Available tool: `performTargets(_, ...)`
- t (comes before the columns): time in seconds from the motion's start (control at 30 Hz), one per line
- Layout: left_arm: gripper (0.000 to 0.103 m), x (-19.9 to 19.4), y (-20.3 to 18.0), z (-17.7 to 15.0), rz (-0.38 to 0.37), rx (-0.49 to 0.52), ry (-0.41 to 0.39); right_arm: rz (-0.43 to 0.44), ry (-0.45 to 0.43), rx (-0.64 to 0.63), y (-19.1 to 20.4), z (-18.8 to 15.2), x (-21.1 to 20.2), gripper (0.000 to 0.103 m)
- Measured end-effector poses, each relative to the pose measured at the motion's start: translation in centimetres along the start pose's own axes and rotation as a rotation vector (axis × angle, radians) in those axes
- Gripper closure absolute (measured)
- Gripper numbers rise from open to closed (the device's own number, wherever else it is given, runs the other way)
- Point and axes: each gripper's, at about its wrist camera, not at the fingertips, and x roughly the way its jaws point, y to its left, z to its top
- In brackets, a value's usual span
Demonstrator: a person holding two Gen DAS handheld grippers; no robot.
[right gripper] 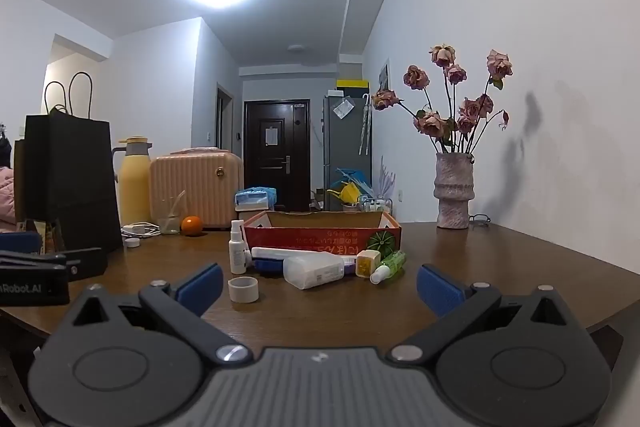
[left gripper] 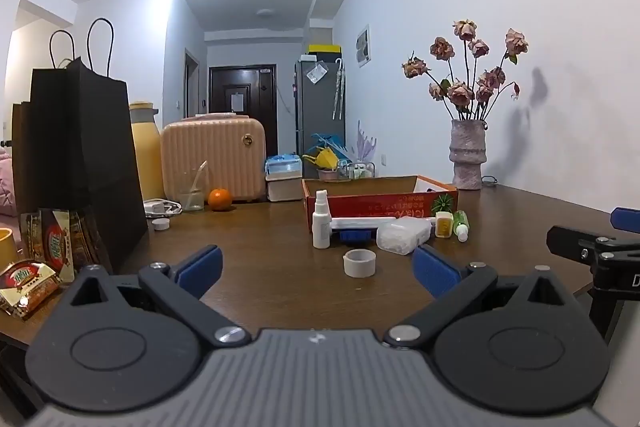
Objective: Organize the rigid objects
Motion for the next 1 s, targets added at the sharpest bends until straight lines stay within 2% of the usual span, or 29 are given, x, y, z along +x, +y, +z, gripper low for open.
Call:
performTargets(0.03, 0.0, 0.1, -0.5, 0.3, 0.0, 0.025, 0.008, -0.001, 0.002, 0.001, 0.0, 0.0, 0.0, 0.0)
performTargets(1.0, 0.0, 0.3, 0.0, 0.1, -0.013, 0.008, 0.006, -0.013, 0.021, 0.007, -0.1, 0.1, 0.3, 0.0)
